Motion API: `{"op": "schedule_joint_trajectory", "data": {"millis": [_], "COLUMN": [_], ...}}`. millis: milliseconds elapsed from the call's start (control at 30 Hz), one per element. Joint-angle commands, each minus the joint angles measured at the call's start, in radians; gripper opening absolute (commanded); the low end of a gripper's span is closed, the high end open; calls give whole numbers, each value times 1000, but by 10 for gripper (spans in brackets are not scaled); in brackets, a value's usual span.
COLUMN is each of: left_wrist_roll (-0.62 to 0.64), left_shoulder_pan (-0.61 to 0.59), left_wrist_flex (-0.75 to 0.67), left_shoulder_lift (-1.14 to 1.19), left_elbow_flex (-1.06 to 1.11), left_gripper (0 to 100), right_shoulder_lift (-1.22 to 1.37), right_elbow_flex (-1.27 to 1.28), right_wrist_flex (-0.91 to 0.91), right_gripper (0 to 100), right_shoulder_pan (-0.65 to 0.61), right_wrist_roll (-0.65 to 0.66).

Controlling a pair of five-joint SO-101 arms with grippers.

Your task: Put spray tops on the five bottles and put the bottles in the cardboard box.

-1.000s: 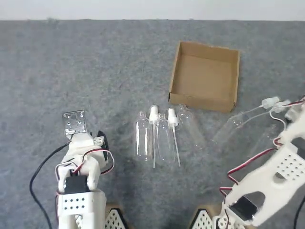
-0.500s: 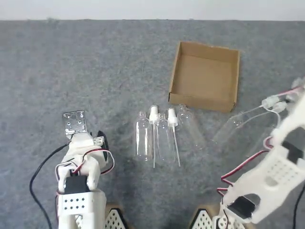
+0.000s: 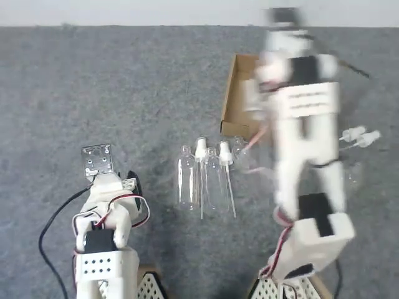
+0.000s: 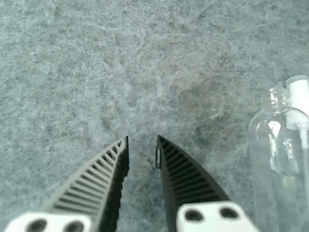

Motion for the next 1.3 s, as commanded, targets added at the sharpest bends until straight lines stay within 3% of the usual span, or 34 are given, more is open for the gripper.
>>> {"op": "schedule_joint_trajectory", "data": {"millis": [0,133,367,500,667,933,1033,1133,1267], "left_wrist_roll": [3,3,3,3,3,3,0,-86,-397], "left_shoulder_pan": [2,0,-2,-2,-2,2,5,-3,-49], "left_wrist_flex": [8,8,8,8,8,2,0,-68,-123], "left_shoulder_lift": [-15,-15,-15,-15,-15,-15,-15,-15,-17], "left_elbow_flex": [-10,-10,-10,-10,-10,-10,-10,-10,-31], "left_gripper": [80,80,80,80,80,80,81,83,83], "right_shoulder_lift": [35,176,358,407,450,389,314,232,120], "right_elbow_flex": [-54,-57,-58,-58,-58,-103,-152,-178,-176], "right_wrist_flex": [-99,-257,-403,-447,-455,-320,-211,-124,1], "right_gripper": [7,9,14,97,185,183,157,91,69], "right_shoulder_pan": [-240,-328,-374,-371,-374,-320,-297,-288,-249], "right_wrist_roll": [-80,-170,-350,-394,-399,-393,-311,-206,-64]}}
